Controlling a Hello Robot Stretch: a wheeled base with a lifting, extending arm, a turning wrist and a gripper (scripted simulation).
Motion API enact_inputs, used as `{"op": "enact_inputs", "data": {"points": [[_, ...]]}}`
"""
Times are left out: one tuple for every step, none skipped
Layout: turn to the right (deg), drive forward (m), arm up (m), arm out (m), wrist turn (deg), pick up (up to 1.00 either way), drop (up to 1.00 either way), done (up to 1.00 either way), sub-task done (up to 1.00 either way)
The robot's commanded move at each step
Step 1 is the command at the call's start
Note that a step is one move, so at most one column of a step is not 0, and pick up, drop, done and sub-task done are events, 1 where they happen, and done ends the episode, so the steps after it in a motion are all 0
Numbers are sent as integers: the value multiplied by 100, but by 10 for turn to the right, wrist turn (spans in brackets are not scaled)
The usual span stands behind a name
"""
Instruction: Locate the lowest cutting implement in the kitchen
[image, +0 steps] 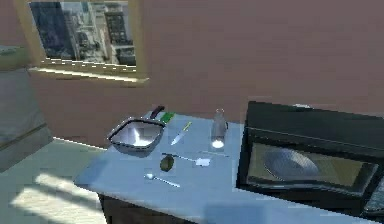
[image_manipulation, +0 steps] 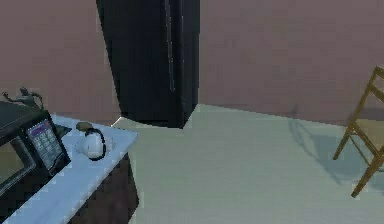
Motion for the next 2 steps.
{"op": "enact_inputs", "data": {"points": [[0, 100, 0, 0, 0, 0, 0, 0, 0], [0, 0, 0, 0, 0, 0, 0, 100, 0]]}}
